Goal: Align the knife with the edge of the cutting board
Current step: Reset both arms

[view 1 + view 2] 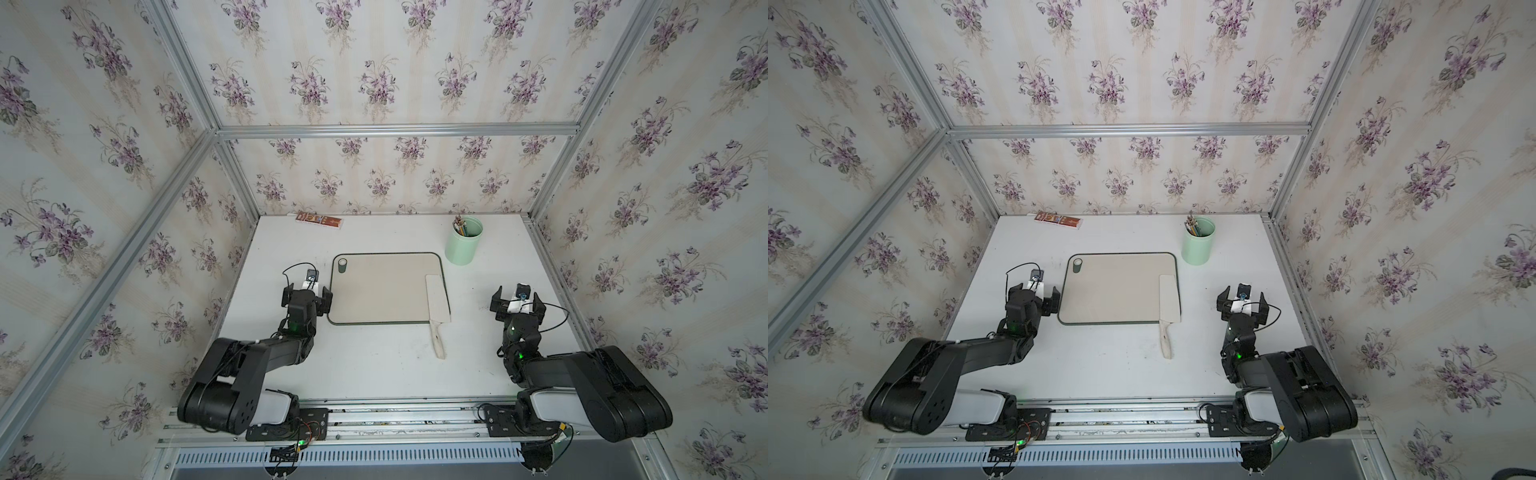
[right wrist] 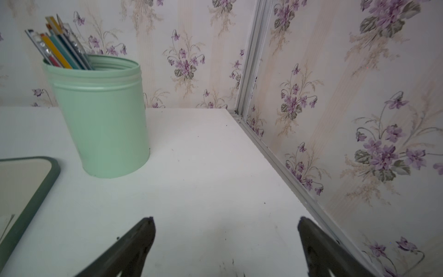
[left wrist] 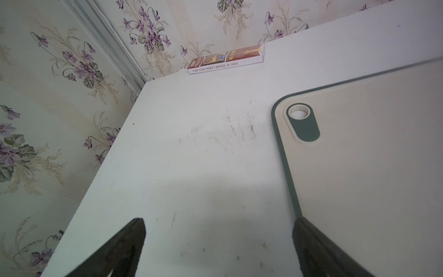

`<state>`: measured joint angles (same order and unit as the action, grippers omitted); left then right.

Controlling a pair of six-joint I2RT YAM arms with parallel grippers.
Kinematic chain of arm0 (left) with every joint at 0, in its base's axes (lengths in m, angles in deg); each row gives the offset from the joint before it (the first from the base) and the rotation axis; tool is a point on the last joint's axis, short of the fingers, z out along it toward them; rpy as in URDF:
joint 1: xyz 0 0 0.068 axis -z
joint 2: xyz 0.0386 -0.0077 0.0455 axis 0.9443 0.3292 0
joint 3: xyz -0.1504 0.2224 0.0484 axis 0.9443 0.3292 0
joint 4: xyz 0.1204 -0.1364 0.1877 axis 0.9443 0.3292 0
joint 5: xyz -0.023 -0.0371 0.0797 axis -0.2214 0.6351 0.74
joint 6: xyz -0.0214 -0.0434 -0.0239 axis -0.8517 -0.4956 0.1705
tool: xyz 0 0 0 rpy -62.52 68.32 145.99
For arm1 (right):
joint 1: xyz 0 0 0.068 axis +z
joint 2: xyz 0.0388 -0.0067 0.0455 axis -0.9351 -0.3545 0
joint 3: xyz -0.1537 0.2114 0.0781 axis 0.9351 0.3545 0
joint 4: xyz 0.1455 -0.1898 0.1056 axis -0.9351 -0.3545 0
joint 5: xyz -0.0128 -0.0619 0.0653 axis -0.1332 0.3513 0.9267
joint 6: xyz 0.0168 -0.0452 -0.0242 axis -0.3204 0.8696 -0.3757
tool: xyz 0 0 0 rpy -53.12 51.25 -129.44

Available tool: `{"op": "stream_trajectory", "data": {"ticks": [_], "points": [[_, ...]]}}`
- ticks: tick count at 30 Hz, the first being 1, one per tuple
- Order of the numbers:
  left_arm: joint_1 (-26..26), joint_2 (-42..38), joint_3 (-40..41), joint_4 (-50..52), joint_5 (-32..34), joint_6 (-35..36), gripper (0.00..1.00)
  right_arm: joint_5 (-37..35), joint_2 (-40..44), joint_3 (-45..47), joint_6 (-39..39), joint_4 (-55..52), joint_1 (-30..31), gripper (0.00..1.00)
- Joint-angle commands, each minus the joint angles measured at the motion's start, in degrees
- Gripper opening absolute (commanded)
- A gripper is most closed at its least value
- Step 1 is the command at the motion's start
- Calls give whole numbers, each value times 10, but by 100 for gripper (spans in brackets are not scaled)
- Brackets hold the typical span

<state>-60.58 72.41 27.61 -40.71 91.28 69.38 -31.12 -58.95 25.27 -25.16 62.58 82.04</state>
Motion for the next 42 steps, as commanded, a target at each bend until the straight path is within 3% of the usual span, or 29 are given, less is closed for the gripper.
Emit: {"op": "stream_trajectory", "data": {"ticks": [1,5,7,8,11,12,14,17,19,22,42], "points": [[-21,9,-9,-69,-48,-2,99,35,8,-13,-20,43,-18,96],[-54,46,-28,-58,-93,-28,99,53,9,-25,-31,22,-30,96],[-57,54,-30,-64,-98,-27,99,79,9,-19,-90,13,-44,97],[-58,46,-35,-42,-98,-31,99,115,-3,-5,-92,65,-57,95],[-58,45,-36,-42,-96,-32,99,107,-94,22,-84,217,-58,96],[-58,49,-33,-51,-95,-30,99,142,-125,25,-70,257,-58,95],[-58,50,-35,-48,-94,-31,99,139,-159,9,-61,267,-52,95],[-59,50,-37,-44,-94,-33,99,124,-119,-56,-90,87,-61,96],[-59,49,-37,-44,-94,-33,99,153,-130,-91,-96,32,-76,96],[-59,49,-37,-44,-94,-32,99,167,-127,-83,-100,44,-85,100],[-59,49,-37,-44,-95,-33,99,164,-124,-84,-101,40,-84,100]]}}
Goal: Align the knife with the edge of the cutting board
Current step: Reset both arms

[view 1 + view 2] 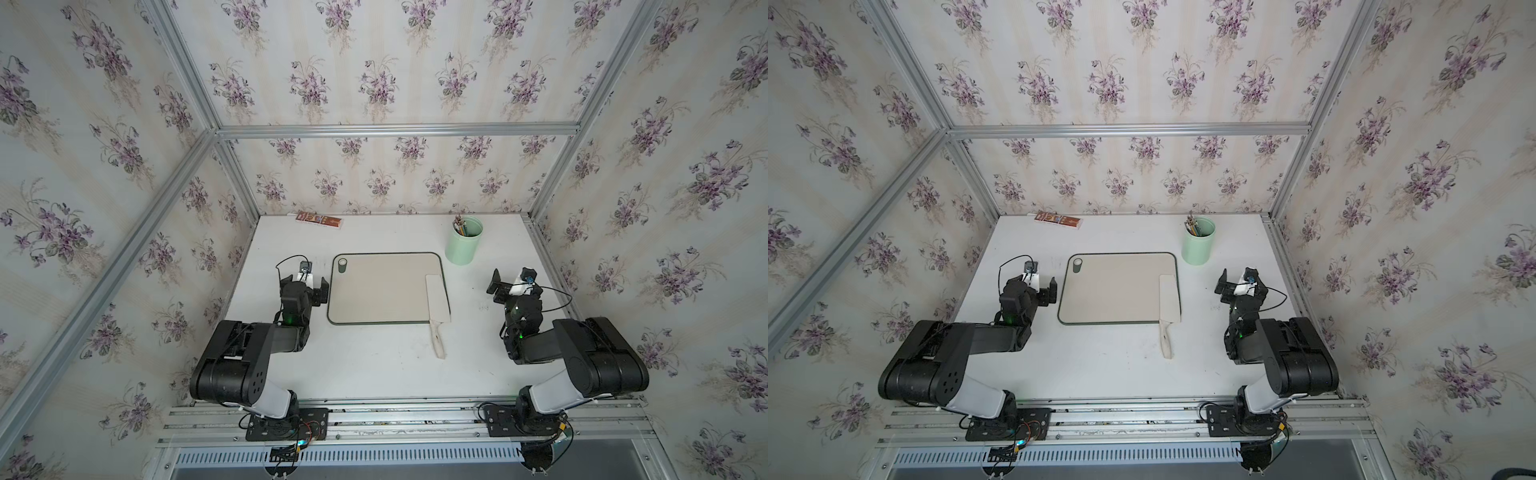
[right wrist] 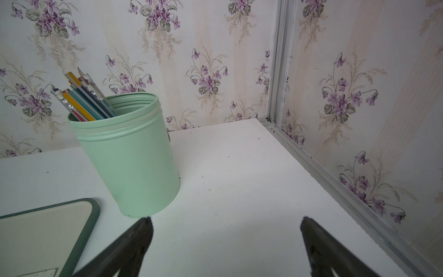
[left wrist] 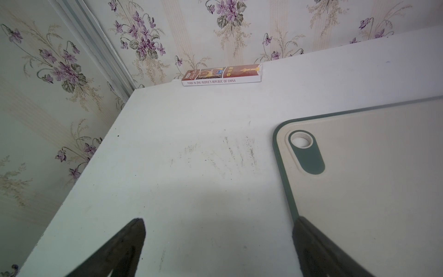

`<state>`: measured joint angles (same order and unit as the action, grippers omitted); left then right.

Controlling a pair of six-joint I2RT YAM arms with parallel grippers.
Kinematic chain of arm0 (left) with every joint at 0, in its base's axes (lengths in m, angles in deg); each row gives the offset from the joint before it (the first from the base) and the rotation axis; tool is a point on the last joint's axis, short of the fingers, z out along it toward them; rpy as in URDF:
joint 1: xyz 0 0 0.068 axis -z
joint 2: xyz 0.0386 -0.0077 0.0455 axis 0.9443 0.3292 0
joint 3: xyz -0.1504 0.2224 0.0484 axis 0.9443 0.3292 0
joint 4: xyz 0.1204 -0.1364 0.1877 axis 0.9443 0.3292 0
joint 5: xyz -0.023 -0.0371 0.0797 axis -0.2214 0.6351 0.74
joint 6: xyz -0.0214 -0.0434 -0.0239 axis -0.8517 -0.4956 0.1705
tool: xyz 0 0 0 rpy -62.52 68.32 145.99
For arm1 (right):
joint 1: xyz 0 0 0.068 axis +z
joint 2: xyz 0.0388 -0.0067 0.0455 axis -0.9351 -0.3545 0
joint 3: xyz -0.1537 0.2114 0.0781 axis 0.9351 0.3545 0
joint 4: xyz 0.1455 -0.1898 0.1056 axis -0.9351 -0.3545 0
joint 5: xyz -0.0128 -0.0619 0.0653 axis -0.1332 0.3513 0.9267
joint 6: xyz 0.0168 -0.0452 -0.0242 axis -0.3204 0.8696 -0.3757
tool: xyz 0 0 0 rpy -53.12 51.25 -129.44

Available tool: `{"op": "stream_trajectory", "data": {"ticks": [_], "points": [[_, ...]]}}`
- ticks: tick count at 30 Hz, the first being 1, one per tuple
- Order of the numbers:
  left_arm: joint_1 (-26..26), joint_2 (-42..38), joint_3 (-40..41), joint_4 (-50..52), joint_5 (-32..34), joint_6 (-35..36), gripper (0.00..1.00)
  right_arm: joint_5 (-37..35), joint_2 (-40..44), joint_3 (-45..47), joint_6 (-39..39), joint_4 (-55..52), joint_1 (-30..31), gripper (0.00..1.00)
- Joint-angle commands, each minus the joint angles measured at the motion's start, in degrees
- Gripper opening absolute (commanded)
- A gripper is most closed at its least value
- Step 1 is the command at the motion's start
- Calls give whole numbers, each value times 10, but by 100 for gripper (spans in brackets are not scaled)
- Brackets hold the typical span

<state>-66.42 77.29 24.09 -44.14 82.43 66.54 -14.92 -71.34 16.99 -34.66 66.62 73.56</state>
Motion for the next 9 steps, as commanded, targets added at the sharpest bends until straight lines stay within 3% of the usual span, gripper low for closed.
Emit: {"op": "stream_trajectory", "data": {"ticks": [1,9], "points": [[-1,0,-2,-9,-6,-4,99,3,0,0,-6,-2,1,100],[-1,1,-2,-9,-6,-4,99,4,0,0,-6,-2,0,100]]}}
